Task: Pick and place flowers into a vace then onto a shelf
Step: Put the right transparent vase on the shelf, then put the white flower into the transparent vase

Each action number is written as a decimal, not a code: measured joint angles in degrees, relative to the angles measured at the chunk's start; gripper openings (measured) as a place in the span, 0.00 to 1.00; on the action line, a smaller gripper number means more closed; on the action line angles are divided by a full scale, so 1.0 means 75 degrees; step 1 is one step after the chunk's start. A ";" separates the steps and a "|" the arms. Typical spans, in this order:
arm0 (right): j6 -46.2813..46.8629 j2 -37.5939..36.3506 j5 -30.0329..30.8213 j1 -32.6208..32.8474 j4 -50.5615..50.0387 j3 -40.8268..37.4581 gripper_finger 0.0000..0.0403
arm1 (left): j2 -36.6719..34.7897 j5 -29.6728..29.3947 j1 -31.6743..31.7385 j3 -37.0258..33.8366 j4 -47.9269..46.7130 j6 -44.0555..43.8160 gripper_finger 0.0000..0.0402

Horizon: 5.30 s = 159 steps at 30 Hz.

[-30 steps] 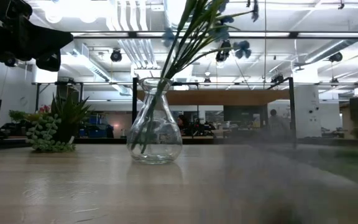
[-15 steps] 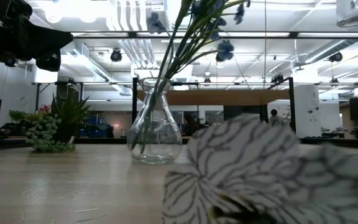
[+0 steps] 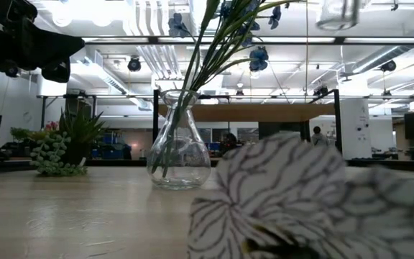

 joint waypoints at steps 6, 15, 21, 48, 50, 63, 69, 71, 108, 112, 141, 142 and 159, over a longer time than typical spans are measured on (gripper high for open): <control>-0.0304 -0.0089 0.0000 -0.1851 0.0746 -0.0248 0.44 | 0.0000 -0.0003 0.0000 0.0000 -0.0002 -0.0003 0.00; 0.0565 0.0165 -0.0065 -0.4761 0.2549 -0.0852 0.44 | -0.0002 -0.0001 -0.0001 0.0000 -0.0001 -0.0150 0.00; 0.0934 0.0963 -0.0637 -0.6009 0.2948 -0.0896 0.44 | -0.0003 -0.0001 -0.0003 0.0000 0.0000 -0.0175 0.00; 0.1768 0.2373 -0.0904 -0.7574 0.4555 -0.1777 0.44 | -0.0003 0.0000 -0.0003 0.0000 0.0000 -0.0291 0.00; 0.1762 0.2388 -0.1011 -0.7577 0.4532 -0.1836 0.44 | -0.0003 0.0000 0.0000 0.0000 0.0000 -0.0291 0.00; 0.1648 0.2366 -0.1034 -0.7574 0.4528 -0.1887 0.59 | -0.0003 0.0000 0.0000 0.0000 0.0000 -0.0291 0.00; 0.1592 0.2356 -0.1053 -0.7574 0.4440 -0.1810 0.69 | -0.0003 0.0000 0.0000 0.0000 0.0000 -0.0291 0.00; 0.1573 0.2354 -0.1075 -0.7574 0.4415 -0.1737 0.71 | -0.0003 0.0000 0.0000 0.0000 0.0000 -0.0291 0.00; 0.1431 -0.0946 -0.3832 -0.2814 0.1979 -0.2008 0.70 | 0.0000 0.0000 0.0000 0.0003 0.0000 -0.0318 0.00; 0.0958 -0.0740 -0.3822 -0.1366 0.1984 -0.2168 0.70 | 0.0000 0.0000 -0.0001 0.0003 0.0000 -0.0342 0.00; -0.2974 0.5597 -0.2065 0.1778 0.2499 -0.0912 0.59 | 0.0003 0.0000 -0.0001 0.0003 0.0000 -0.0460 0.00; -0.2943 0.5805 -0.2064 0.1778 0.2497 -0.0846 0.59 | 0.0003 0.0000 -0.0003 0.0003 0.0000 -0.0460 0.00; -0.3383 0.8478 -0.2019 0.1775 0.1296 0.0953 0.57 | 0.0003 0.0000 -0.0003 0.0003 0.0000 -0.0460 0.00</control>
